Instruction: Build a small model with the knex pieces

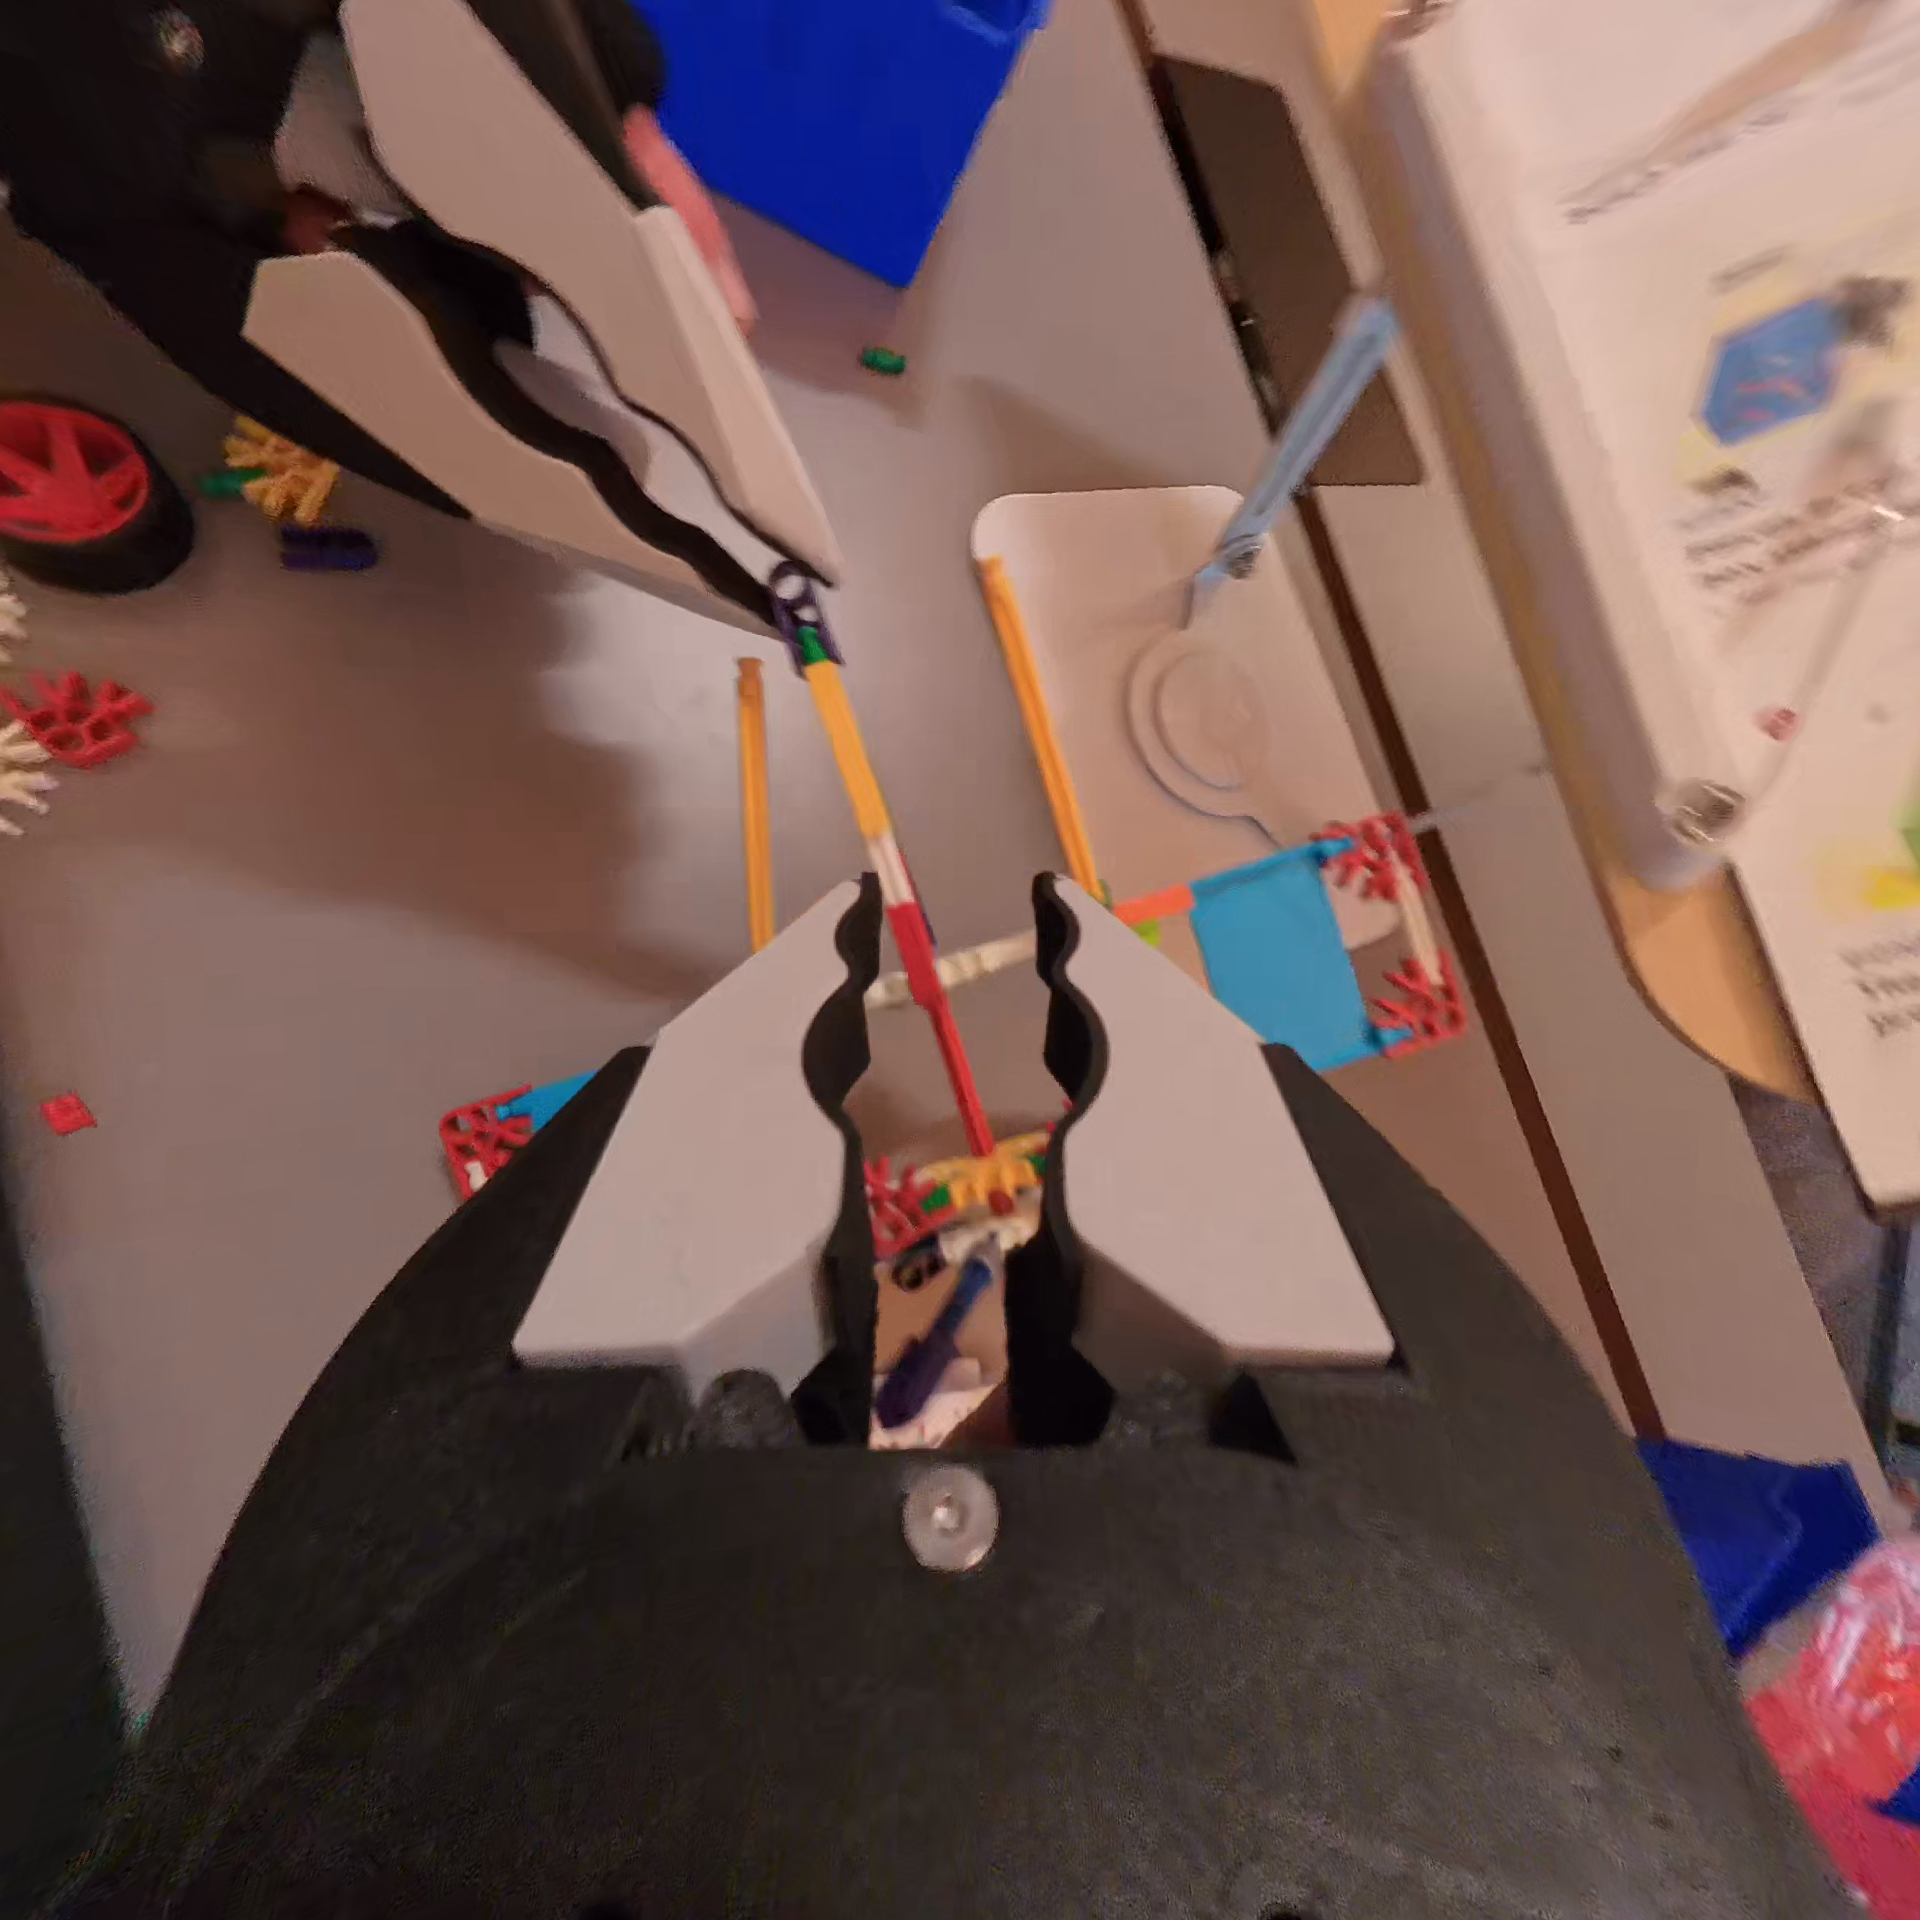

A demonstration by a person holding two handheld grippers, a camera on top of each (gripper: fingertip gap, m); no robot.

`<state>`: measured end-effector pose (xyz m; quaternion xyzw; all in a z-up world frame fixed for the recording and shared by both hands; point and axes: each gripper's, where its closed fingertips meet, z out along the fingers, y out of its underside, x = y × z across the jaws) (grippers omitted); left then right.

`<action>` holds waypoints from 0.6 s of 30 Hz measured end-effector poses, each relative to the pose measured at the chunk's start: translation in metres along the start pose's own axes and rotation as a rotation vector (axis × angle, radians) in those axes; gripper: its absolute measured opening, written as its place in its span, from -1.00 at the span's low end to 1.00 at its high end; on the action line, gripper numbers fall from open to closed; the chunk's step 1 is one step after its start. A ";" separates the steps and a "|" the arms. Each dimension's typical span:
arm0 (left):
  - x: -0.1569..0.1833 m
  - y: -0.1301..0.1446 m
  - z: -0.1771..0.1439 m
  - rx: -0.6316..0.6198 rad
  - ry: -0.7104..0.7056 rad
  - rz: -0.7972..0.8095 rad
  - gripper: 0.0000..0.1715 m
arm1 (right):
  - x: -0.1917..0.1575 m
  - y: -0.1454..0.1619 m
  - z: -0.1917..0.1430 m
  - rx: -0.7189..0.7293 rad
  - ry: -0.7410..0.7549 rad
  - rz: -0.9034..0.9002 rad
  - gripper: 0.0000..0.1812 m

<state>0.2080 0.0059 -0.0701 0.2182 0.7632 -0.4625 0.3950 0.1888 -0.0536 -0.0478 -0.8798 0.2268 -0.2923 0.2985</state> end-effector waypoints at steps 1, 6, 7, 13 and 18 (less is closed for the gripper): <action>-0.002 0.002 0.000 -0.005 -0.005 -0.002 -0.90 | 0.009 0.002 -0.006 0.013 0.023 0.030 -0.73; -0.009 0.015 0.004 -0.038 -0.019 -0.040 -0.90 | 0.031 0.018 -0.026 0.049 0.061 0.105 -0.74; -0.010 0.018 0.005 -0.044 -0.019 -0.056 -0.90 | 0.034 0.021 -0.028 0.049 0.067 0.113 -0.74; -0.019 0.038 0.015 -0.098 -0.052 -0.137 -0.89 | 0.046 0.042 -0.024 0.030 0.083 0.184 -0.74; -0.022 0.053 0.019 -0.147 -0.064 -0.197 -0.88 | 0.050 0.054 -0.008 -0.013 0.112 0.173 -0.73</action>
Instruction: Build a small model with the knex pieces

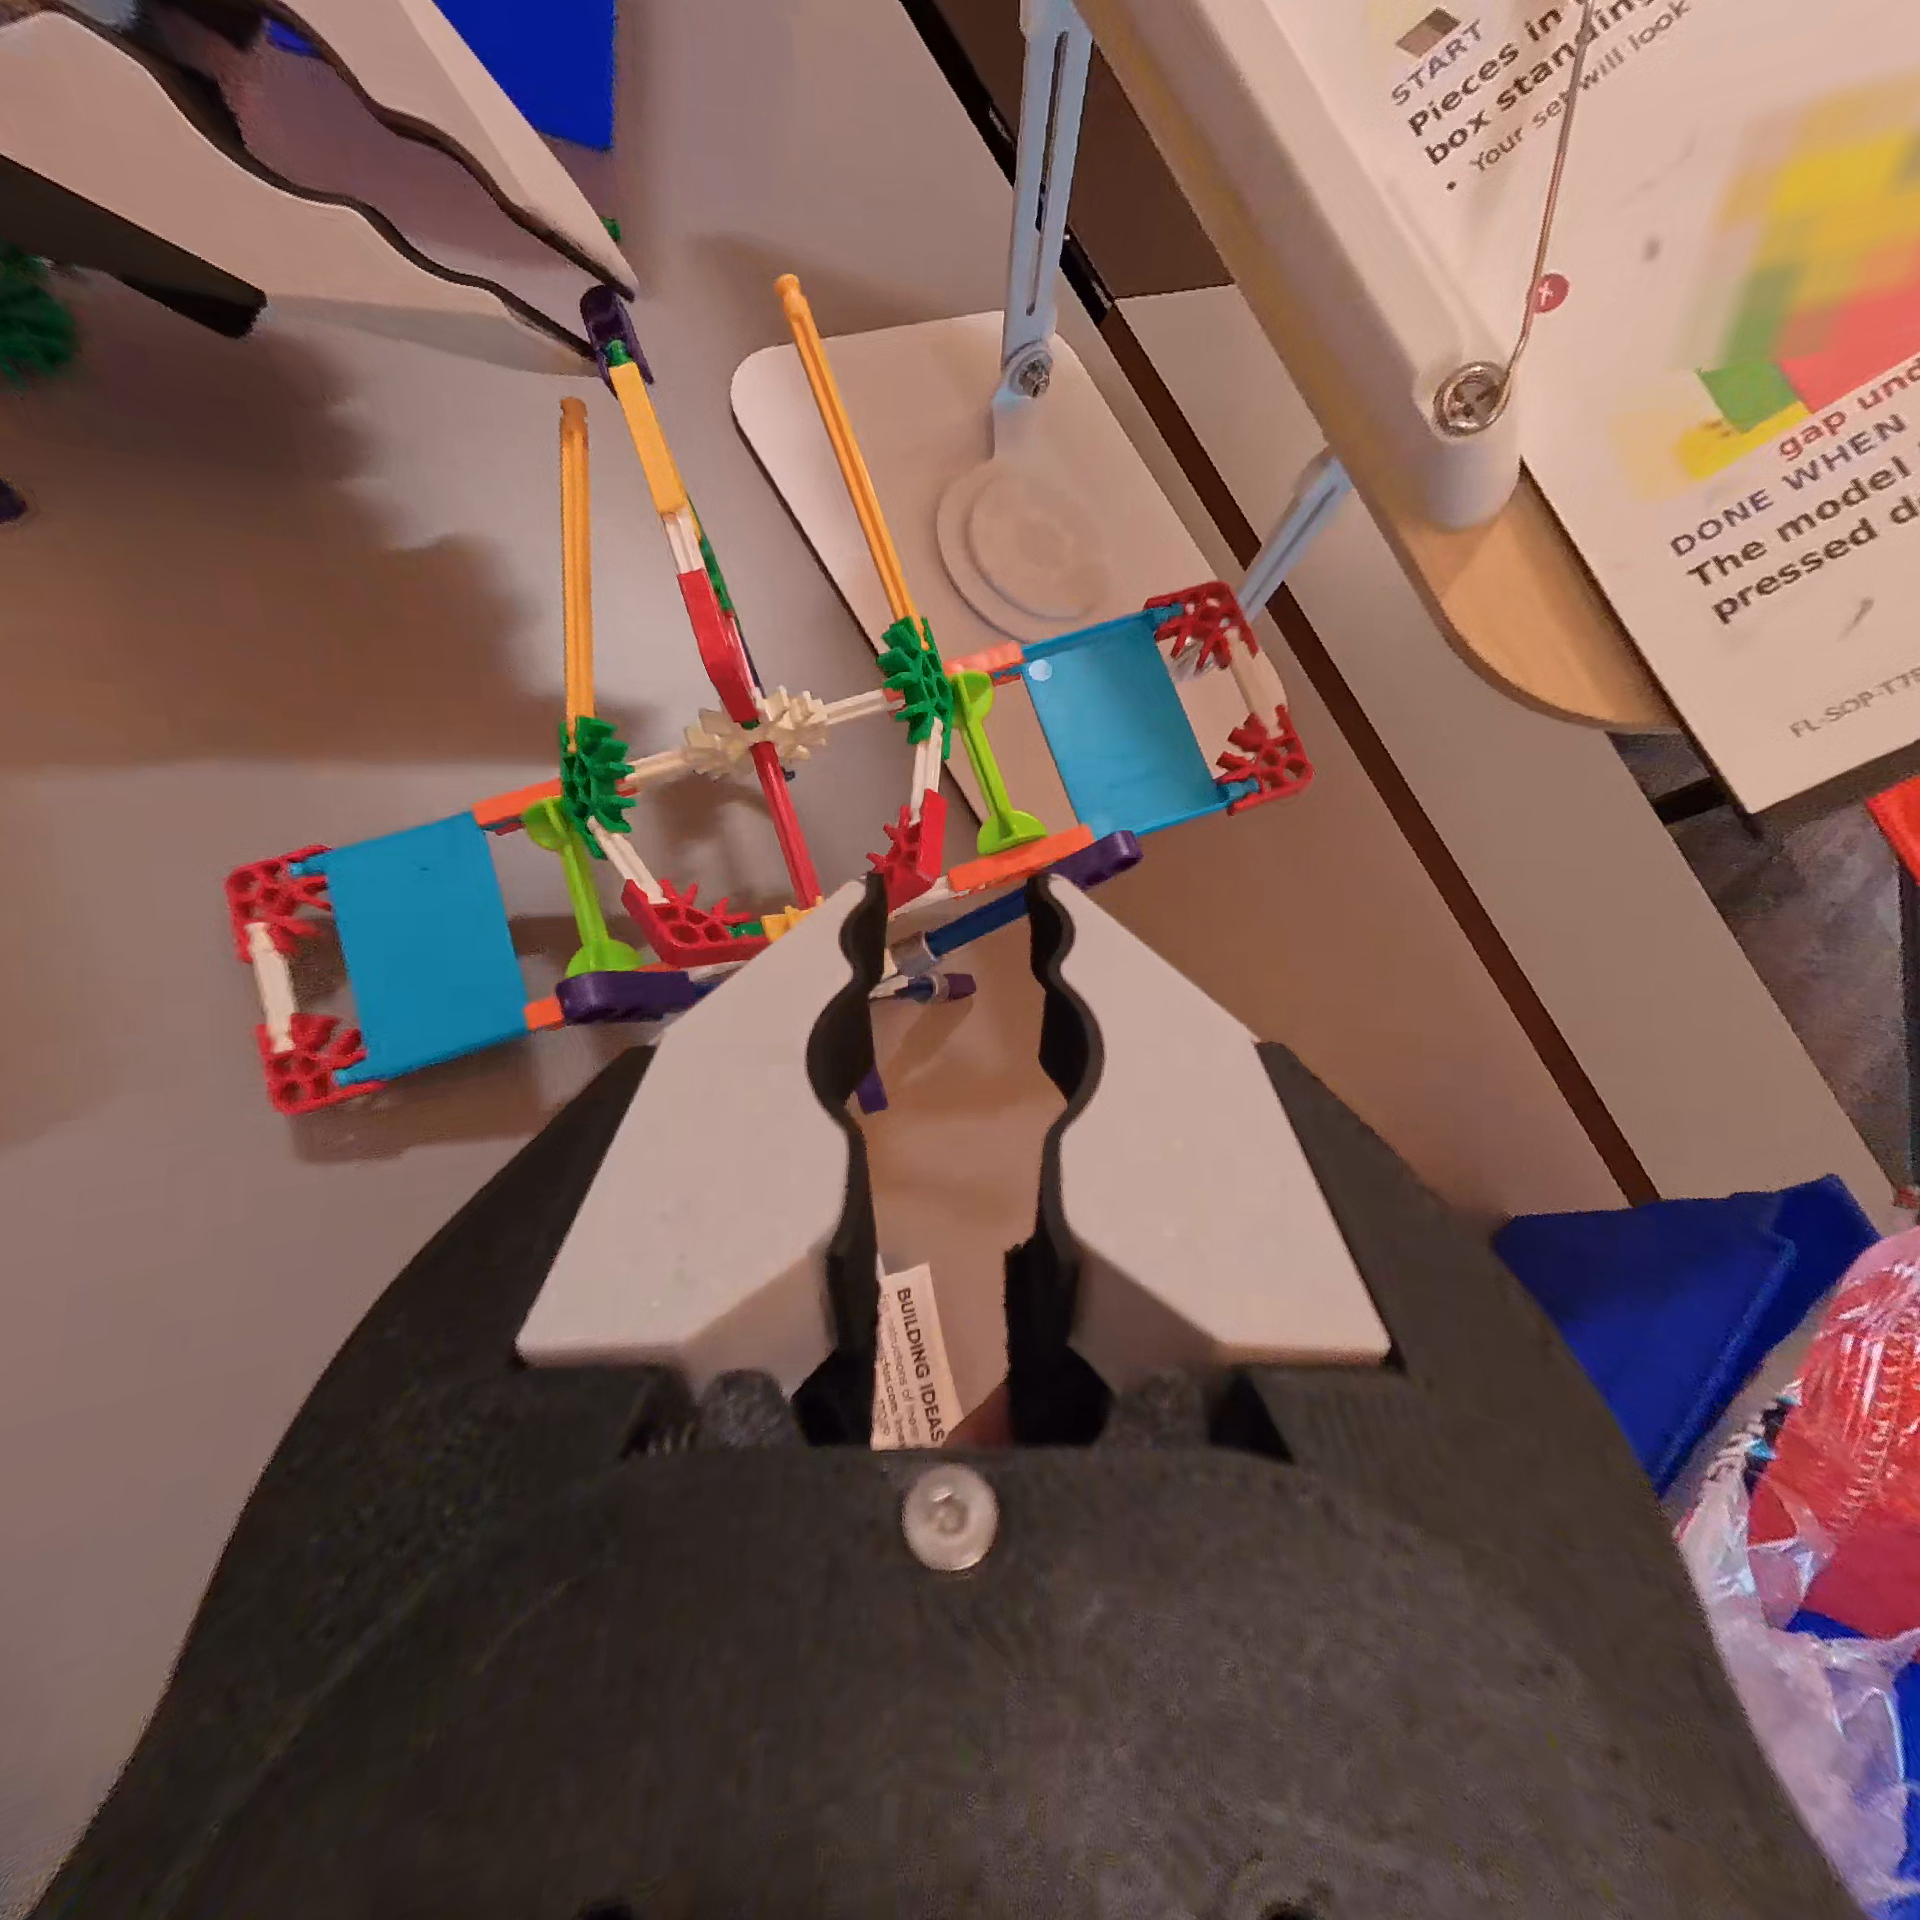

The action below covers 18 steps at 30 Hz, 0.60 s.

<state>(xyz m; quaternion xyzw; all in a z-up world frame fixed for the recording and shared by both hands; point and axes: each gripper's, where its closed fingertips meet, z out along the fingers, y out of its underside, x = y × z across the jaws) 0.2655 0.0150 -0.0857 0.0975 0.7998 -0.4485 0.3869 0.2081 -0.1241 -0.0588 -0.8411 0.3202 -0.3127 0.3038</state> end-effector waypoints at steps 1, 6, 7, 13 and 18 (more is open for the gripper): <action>-0.001 0.002 0.001 -0.007 -0.003 -0.009 -0.86 | -0.001 0.000 0.003 0.000 0.001 -0.005 -0.73; -0.001 0.009 0.002 -0.039 0.012 -0.055 -0.82 | -0.004 -0.004 0.016 0.015 -0.001 -0.009 -0.74; -0.001 0.011 0.003 -0.043 0.016 -0.063 -0.82 | -0.004 -0.003 0.019 0.010 0.002 -0.008 -0.75; -0.007 0.010 -0.004 -0.042 0.020 -0.113 -0.81 | -0.008 0.003 0.029 -0.003 -0.026 0.014 -0.74; -0.012 -0.002 -0.014 -0.004 0.009 -0.120 -0.79 | -0.005 0.002 0.026 0.011 -0.022 0.035 -0.74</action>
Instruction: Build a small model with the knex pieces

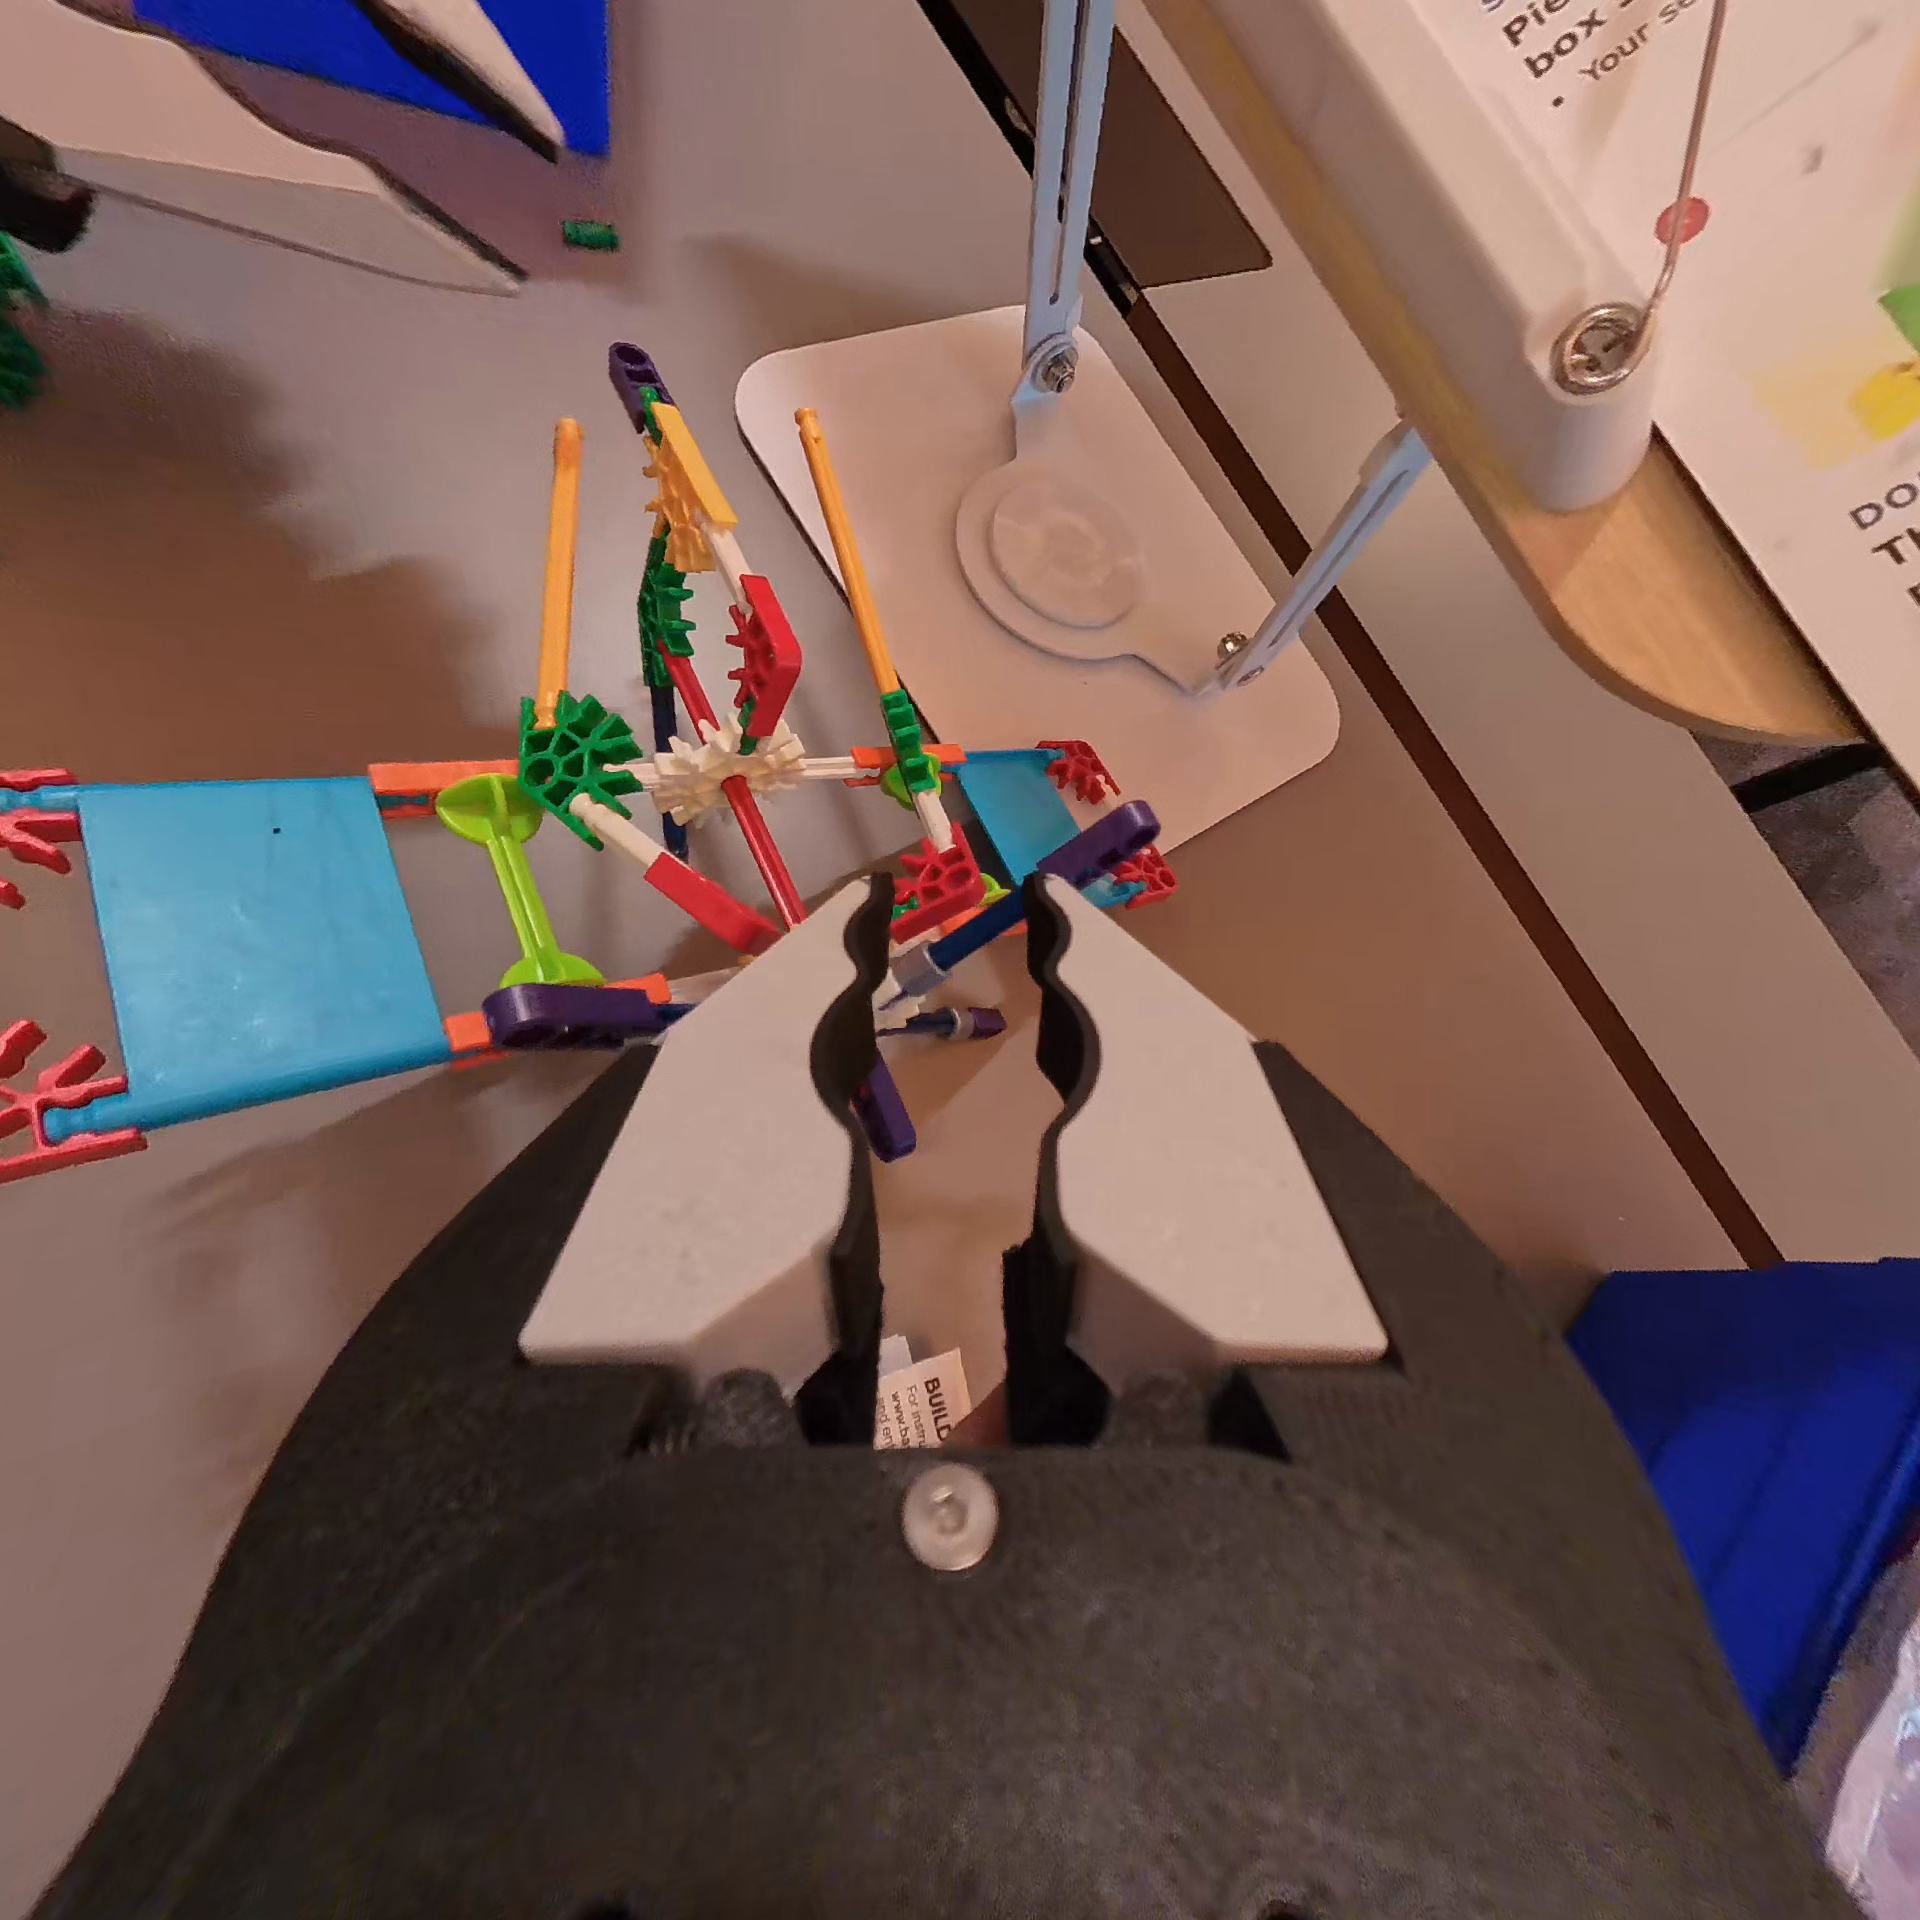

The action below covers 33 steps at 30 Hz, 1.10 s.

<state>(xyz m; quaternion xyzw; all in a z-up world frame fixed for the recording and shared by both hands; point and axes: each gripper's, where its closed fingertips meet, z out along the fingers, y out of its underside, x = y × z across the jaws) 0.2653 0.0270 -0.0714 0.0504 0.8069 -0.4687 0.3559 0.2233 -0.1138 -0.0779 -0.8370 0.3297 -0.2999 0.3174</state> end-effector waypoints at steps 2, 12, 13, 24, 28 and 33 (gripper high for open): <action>0.006 -0.014 -0.007 0.040 0.027 0.005 -0.76 | 0.003 -0.001 -0.002 0.013 0.012 0.006 -0.74; 0.070 -0.051 -0.027 0.168 0.282 0.097 -0.66 | 0.008 -0.005 -0.014 0.070 0.003 0.045 -0.75; 0.069 -0.047 -0.024 0.153 0.280 0.095 -0.66 | 0.003 -0.011 -0.017 0.104 -0.029 0.061 -0.76; 0.063 -0.032 0.018 0.090 0.148 0.181 -0.68 | -0.039 -0.019 -0.006 0.112 -0.259 0.107 -0.69; 0.069 -0.031 0.027 0.079 0.114 0.261 -0.69 | -0.044 -0.012 0.002 0.048 -0.255 0.088 -0.69; 0.069 -0.031 0.029 0.087 0.065 0.351 -0.76 | -0.050 -0.012 0.004 0.013 -0.302 0.099 -0.73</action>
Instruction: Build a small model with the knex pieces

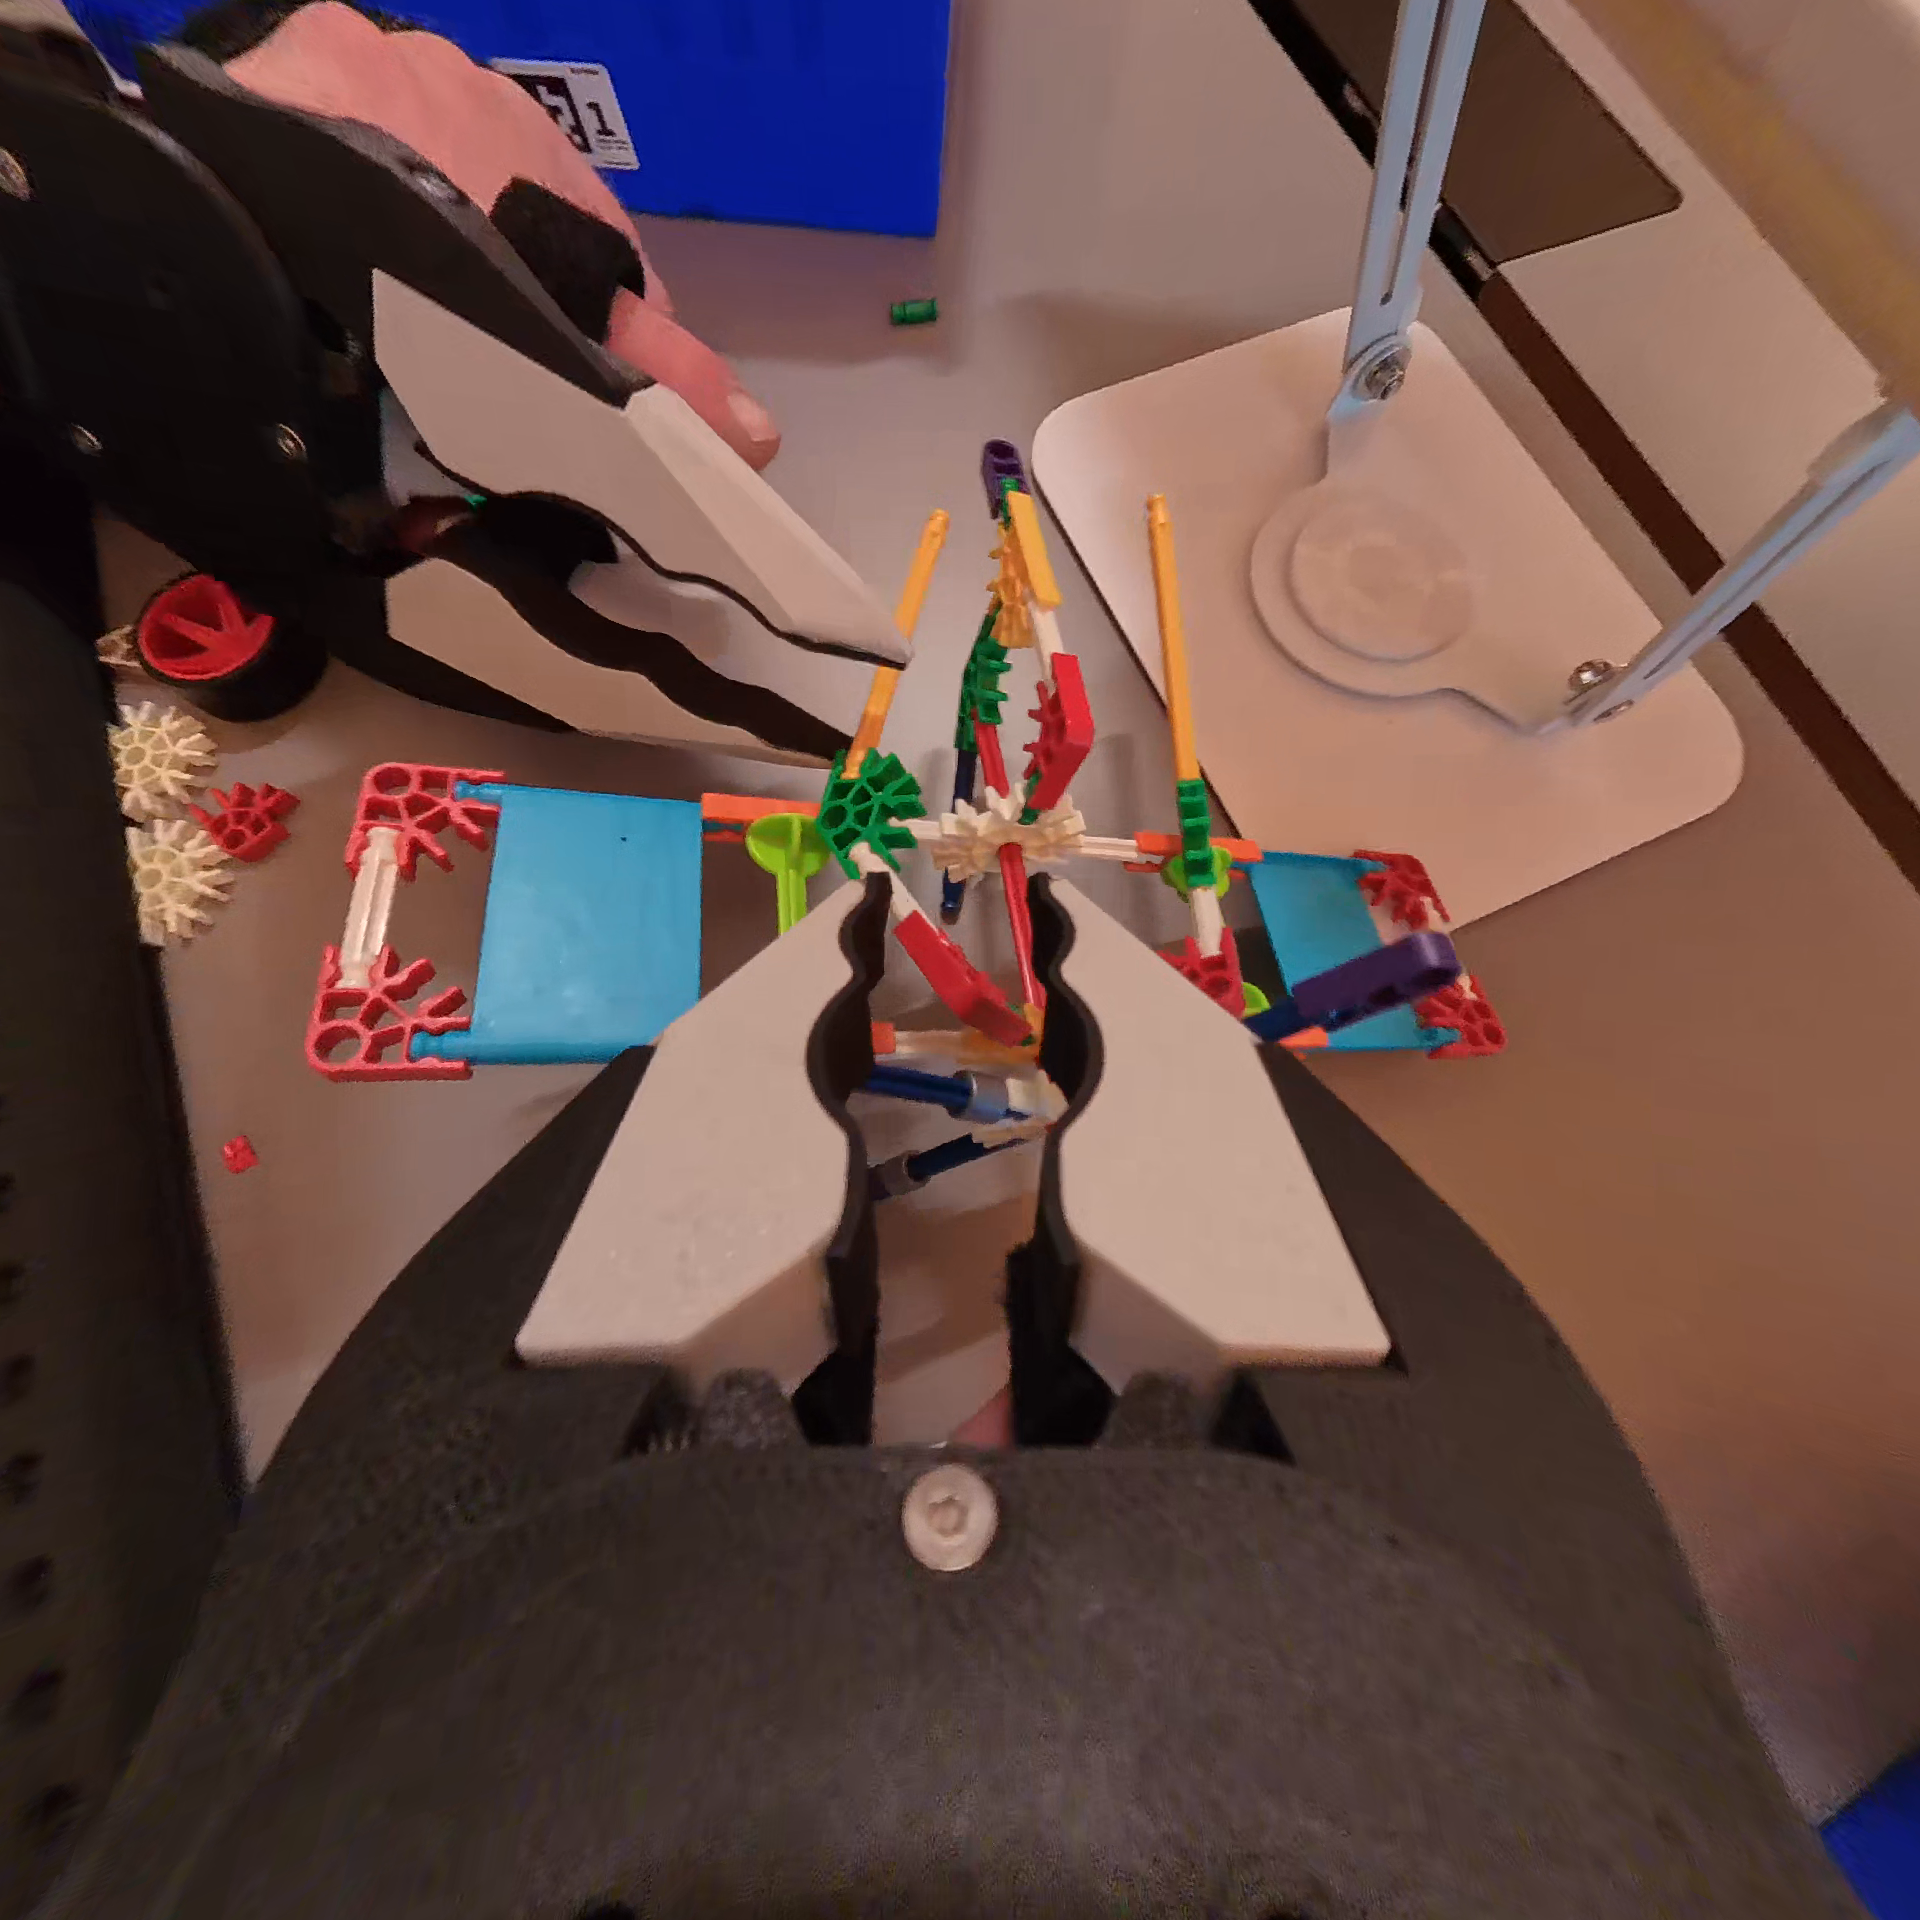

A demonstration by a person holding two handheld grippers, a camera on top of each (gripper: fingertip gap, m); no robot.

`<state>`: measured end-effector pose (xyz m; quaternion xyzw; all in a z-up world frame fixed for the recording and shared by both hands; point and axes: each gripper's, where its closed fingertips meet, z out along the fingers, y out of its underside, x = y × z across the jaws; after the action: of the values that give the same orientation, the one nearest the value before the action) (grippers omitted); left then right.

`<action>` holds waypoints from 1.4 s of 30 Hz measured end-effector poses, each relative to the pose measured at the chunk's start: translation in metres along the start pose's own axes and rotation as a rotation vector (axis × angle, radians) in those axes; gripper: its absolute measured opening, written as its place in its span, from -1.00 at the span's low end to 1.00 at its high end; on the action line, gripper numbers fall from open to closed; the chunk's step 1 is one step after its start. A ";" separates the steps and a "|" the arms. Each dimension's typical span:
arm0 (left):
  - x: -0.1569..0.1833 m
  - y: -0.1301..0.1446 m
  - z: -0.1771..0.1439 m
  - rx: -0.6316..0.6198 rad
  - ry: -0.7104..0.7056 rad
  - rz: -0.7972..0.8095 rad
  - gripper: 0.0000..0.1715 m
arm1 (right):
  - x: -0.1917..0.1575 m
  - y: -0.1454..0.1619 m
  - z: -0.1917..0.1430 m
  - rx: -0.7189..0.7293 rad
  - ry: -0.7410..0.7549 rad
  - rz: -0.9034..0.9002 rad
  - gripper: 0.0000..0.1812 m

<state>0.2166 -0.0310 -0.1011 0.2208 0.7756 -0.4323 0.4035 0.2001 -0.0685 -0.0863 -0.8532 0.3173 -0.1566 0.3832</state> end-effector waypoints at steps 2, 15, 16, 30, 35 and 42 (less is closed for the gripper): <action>0.000 -0.001 0.002 -0.003 -0.028 0.061 -0.80 | 0.001 -0.001 0.000 -0.009 -0.014 0.016 -0.73; 0.003 -0.004 0.004 0.022 -0.045 0.070 -0.83 | -0.008 0.001 0.019 -0.278 -0.170 -0.027 -0.72; 0.004 -0.004 0.005 0.021 -0.047 0.071 -0.85 | -0.009 0.001 0.020 -0.289 -0.178 -0.035 -0.73; 0.003 -0.006 0.008 0.023 -0.063 0.036 -0.88 | -0.021 -0.005 0.016 -0.278 -0.143 -0.193 -1.00; 0.002 -0.007 0.005 0.031 -0.055 0.037 -0.84 | 0.000 -0.010 0.015 -0.253 -0.038 -0.102 -0.72; 0.004 -0.014 -0.001 0.054 -0.035 0.091 -0.82 | -0.011 0.005 0.022 -0.271 -0.181 0.005 -0.73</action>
<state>0.2043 -0.0373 -0.0974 0.2591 0.7456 -0.4379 0.4303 0.2010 -0.0518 -0.1049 -0.9069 0.3020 -0.0340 0.2917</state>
